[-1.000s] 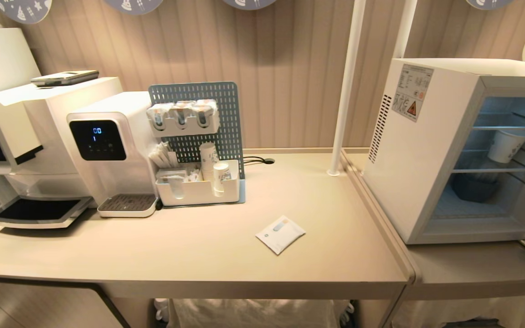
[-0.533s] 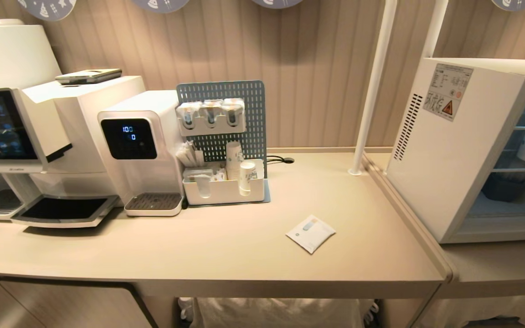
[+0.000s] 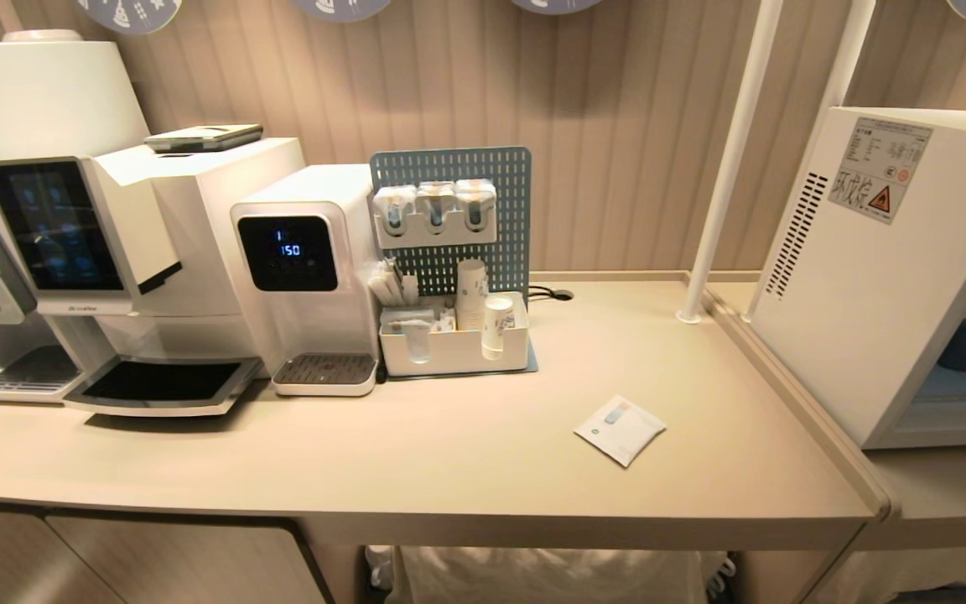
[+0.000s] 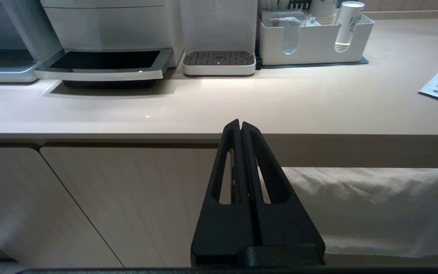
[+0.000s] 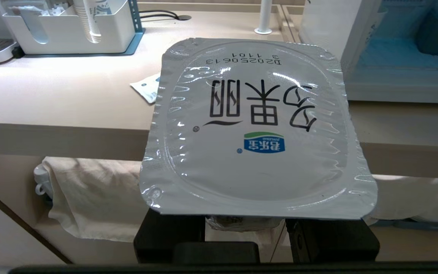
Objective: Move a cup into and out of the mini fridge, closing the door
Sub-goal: Place the yoghurt on the table
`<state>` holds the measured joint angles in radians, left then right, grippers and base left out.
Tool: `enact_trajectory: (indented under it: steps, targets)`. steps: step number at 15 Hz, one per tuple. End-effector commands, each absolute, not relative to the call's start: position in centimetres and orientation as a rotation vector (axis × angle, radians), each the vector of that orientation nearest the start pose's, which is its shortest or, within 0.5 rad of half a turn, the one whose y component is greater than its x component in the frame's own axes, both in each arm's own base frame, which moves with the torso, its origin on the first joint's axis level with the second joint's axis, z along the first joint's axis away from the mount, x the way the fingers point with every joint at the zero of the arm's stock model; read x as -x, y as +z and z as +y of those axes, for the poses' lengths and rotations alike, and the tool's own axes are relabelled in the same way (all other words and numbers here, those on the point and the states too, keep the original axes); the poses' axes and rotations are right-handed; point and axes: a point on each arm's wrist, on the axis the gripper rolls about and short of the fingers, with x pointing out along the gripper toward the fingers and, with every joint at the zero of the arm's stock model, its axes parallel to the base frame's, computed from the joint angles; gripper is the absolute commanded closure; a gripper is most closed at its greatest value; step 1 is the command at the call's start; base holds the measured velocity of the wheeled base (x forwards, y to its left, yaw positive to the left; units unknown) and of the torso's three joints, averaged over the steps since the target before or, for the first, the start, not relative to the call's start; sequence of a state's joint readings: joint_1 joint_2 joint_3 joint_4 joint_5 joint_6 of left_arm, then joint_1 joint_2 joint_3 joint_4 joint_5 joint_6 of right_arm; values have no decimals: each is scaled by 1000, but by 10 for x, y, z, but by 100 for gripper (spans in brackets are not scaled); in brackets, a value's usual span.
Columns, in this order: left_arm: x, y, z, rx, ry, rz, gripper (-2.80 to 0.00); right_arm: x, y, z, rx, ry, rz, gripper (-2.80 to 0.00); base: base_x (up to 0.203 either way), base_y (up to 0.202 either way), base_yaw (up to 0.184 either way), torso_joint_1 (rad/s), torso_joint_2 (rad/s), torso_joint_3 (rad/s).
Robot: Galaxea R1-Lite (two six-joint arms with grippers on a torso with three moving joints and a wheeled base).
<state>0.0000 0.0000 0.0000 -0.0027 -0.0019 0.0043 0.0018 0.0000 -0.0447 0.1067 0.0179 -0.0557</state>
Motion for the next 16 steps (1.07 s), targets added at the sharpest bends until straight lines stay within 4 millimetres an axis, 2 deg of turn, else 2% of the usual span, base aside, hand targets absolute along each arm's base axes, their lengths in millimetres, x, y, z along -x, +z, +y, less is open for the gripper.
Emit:
enact_trajectory:
  steps: [1,6,7,9,10,12,13,16]
  targets:
    - [23,76,0,-5,-3,-2,0,26,77,0,56,22,63,0,0,0,0,0,0,0]
    - [23,76,0,-5,-3,-3,0,26,78,0,34,17,41,0,0,0,0,0,0,0]
    - [23,76,0,-5,-3,-2,0,28,87,0,40,15,-1,0,0,0,0,0,0,0]
    - [23,76,0,-6,-3,-3,0,35,128,0,40,15,-67,0,0,0,0,0,0,0]
    - [23,76,0,-5,-3,-2,0,30,147,0,38,17,-34,0,0,0,0,0,0,0]
    - [23,76,0,-5,-3,-3,0,8,175,0,36,24,75,0,0,0,0,0,0,0]
    - [23,76,0,-5,-3,-3,0,-8,183,1,36,29,149,0,0,0,0,0,0,0]
    - [23,76,0,-5,-3,-3,0,-60,186,1,27,65,379,0,0,0,0,0,0,0]
